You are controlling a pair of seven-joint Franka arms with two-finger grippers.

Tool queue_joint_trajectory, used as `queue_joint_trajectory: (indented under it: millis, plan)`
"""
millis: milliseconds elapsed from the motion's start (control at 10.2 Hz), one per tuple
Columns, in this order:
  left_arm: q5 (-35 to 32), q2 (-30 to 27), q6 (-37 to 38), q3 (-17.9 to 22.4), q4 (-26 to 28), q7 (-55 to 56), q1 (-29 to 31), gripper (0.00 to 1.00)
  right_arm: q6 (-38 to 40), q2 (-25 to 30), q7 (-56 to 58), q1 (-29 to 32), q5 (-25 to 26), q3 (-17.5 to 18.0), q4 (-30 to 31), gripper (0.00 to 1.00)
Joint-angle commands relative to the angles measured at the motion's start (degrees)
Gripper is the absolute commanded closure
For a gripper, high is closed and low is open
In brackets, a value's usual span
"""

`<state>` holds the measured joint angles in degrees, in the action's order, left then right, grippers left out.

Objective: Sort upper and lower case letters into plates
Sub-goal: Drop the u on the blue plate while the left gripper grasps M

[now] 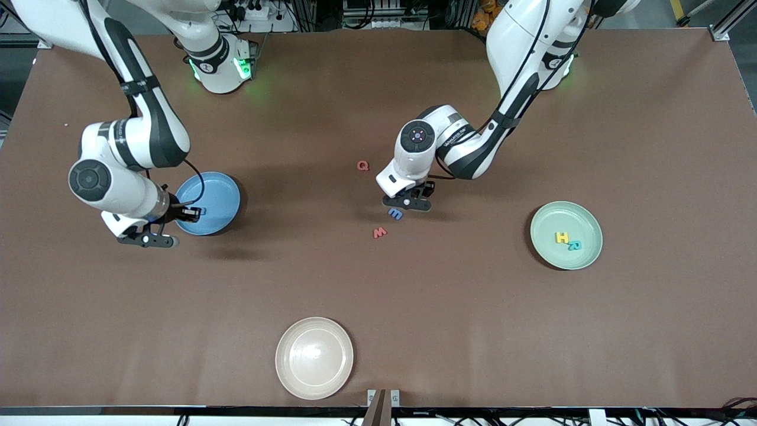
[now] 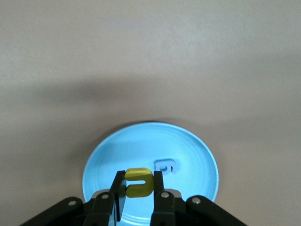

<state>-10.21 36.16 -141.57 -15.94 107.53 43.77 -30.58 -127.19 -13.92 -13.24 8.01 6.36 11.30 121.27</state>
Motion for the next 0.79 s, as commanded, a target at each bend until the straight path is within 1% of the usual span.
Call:
queue_joint_trajectory:
  millis: [0, 98, 196, 295, 393, 491, 687]
  plan:
    - [-1.9, 0.4, 1.5, 0.7, -0.9, 2.4, -1.0, 0.37, -7.4, 4.4, 1.3, -0.4, -1.5, -1.5, 9.5, 1.0]
    - [-1.9, 0.4, 1.5, 0.7, -0.9, 2.4, -1.1, 0.37, -9.1, 4.5, 1.3, -0.3, -1.5, -1.6, 11.4, 1.0]
    - [-1.9, 0.4, 1.5, 0.7, -0.9, 2.4, -1.2, 0.39, -8.9, 4.3, 1.1, -0.1, -1.6, -1.6, 11.6, 1.0]
    - [-1.8, 0.5, 1.5, 0.7, -1.0, 2.4, -1.2, 0.41, -8.3, 4.0, 0.9, -0.1, -1.7, -1.6, 11.6, 0.92]
    - [-1.8, 0.8, 1.5, 0.7, -1.1, 2.4, -1.2, 0.44, -8.3, 3.6, 0.8, 0.3, -2.0, -1.6, 11.6, 0.33]
    - [-1.8, 1.0, 1.5, 0.7, -1.1, 2.5, -1.2, 0.44, -8.2, 3.6, 0.3, 0.3, -2.1, -1.6, 11.5, 0.0]
    - [-1.8, 1.3, 1.5, 0.7, -1.3, 2.5, -1.2, 0.43, -7.6, 3.6, 0.7, 0.3, -2.1, -1.5, 10.8, 0.0]
